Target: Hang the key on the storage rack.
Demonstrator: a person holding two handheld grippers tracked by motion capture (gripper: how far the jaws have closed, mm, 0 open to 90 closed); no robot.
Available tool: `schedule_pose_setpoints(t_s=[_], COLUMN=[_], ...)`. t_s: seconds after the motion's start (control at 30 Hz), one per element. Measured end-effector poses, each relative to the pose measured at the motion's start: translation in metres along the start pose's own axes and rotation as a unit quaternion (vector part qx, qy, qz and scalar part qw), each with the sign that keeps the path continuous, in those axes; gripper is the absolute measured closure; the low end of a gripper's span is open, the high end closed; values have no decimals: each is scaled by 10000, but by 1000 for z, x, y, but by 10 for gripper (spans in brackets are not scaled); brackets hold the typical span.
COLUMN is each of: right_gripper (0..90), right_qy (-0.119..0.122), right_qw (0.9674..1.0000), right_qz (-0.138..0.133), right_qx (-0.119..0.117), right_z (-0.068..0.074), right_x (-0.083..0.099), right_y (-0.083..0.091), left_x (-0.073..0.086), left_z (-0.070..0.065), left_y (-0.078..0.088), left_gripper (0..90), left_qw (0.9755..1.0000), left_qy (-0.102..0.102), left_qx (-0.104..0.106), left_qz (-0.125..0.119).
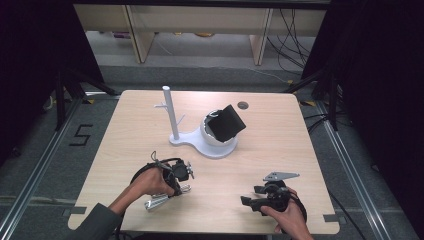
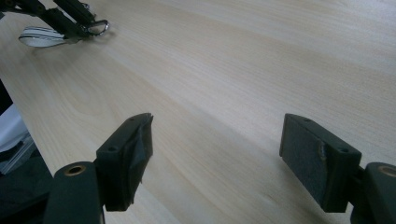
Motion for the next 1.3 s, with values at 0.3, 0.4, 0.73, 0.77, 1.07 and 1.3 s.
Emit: schedule_pose_setpoints(t_s=[0.3, 0.4, 0.73, 0.77, 1.07, 1.3], right_gripper=[265, 265, 265, 265, 265, 265], right_qy=[-24, 16, 13, 13, 13, 19], right_qw=[10000, 10000, 10000, 10000, 10000, 10000], right_qz=[1, -7, 9, 9, 7, 10], right_qx=[-19, 7, -25, -25, -33, -36], right_z=[0, 0, 0, 0, 0, 1], right_x=[0, 0, 0, 0, 0, 0], right_y=[0, -1, -1, -1, -1, -1], left_x=[5, 6, 16, 16, 27, 34], left_z=[1, 3, 11, 11, 26, 37], left_y=[21, 33, 86, 86, 128, 156], left_gripper=[754, 754, 754, 754, 754, 754], left_qw=[9997, 9994, 9973, 9973, 9933, 9906], left_qy=[125, 169, 366, 366, 703, 919], left_qx=[-25, -102, -355, -355, -634, -754], left_qz=[-192, -276, -529, -529, -665, -678])
Point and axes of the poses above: each handheld gripper's, and its own axes: y roughly backward along the jaws, x roughly out of its underside, z roughly to its left, the point moved 9 cm from there along -y, roughly forward along the jaws, and after that the axes turned 13 degrees about x, right-handed, at the moved point
